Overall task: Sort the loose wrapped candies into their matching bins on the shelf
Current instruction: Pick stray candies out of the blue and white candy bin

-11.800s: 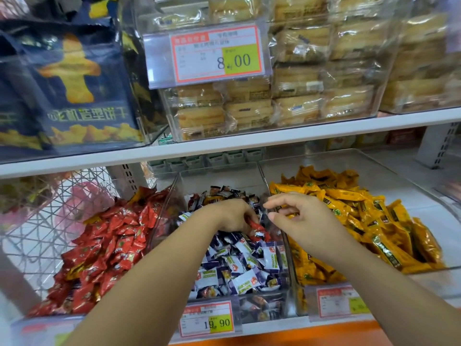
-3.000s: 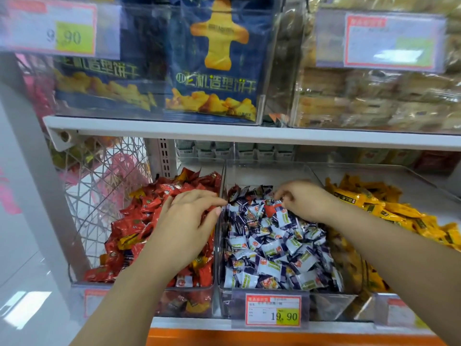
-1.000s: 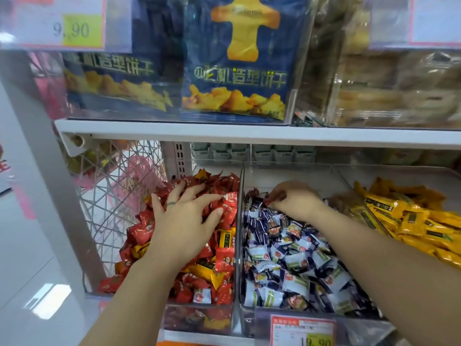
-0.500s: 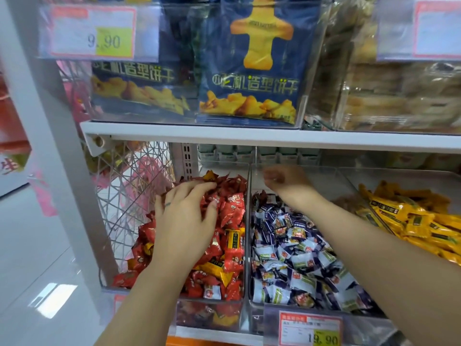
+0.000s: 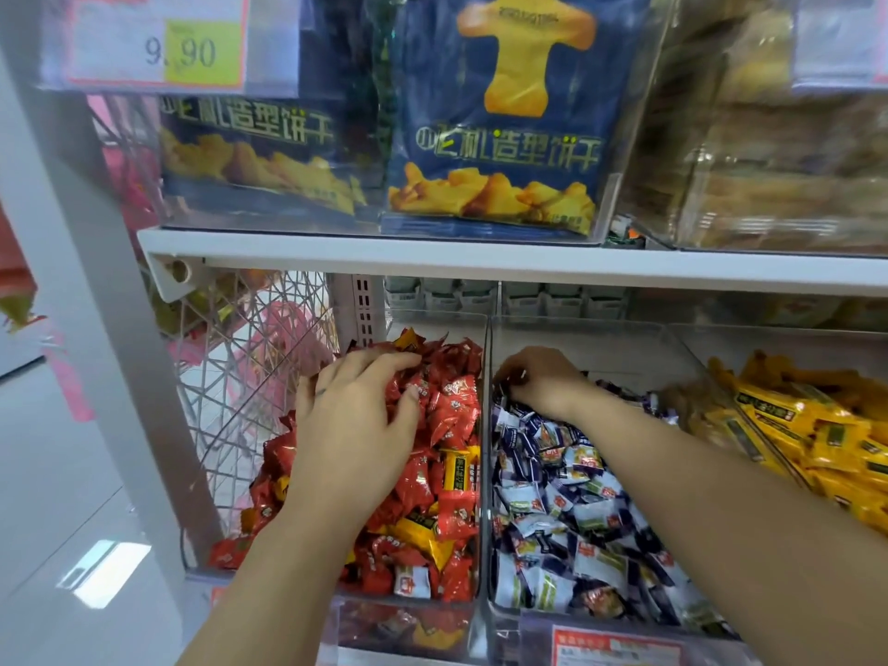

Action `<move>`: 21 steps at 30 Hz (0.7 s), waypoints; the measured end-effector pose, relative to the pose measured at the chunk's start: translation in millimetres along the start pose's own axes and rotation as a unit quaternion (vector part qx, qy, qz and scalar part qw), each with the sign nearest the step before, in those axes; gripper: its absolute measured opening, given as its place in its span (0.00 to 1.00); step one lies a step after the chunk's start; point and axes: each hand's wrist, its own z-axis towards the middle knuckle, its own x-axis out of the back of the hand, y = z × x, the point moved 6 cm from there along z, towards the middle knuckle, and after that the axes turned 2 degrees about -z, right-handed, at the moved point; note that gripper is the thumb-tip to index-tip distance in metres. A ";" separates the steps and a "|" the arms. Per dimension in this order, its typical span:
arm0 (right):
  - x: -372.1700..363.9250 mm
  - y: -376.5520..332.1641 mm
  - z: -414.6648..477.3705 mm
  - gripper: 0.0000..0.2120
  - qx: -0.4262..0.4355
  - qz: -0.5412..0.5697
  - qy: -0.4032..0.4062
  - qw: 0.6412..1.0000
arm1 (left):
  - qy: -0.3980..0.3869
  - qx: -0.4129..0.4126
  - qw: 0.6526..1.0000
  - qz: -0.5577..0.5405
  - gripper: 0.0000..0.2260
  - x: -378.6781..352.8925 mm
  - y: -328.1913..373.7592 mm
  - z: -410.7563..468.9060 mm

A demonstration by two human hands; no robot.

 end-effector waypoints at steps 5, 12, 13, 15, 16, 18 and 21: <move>9.6 5.0 -4.4 0.06 -0.028 0.034 0.058 0.997 | -0.006 0.003 1.000 0.005 0.13 0.6 1.9 -0.9; 59.9 -18.2 -41.8 0.01 -0.012 0.251 0.237 0.938 | 0.028 -0.003 1.000 0.000 0.12 9.7 4.0 -2.0; 64.0 -32.0 -44.2 0.02 0.016 0.274 0.228 0.934 | 0.046 -0.007 0.999 -0.001 0.11 12.7 4.5 -2.5; 66.1 -60.5 -45.1 0.05 0.072 0.294 0.175 0.937 | 0.074 -0.010 0.997 -0.009 0.11 17.9 4.8 -3.8; 65.7 -71.7 -45.1 0.06 0.091 0.283 0.142 0.944 | 0.080 -0.009 0.997 -0.015 0.11 19.3 4.4 -4.6; 65.3 -78.4 -44.3 0.10 0.099 0.253 0.099 0.957 | 0.074 -0.013 0.997 -0.022 0.13 20.4 3.9 -5.9; 66.1 -54.2 -42.6 0.09 0.053 0.256 0.102 0.960 | 0.037 -0.022 0.999 -0.024 0.11 15.5 2.6 -6.7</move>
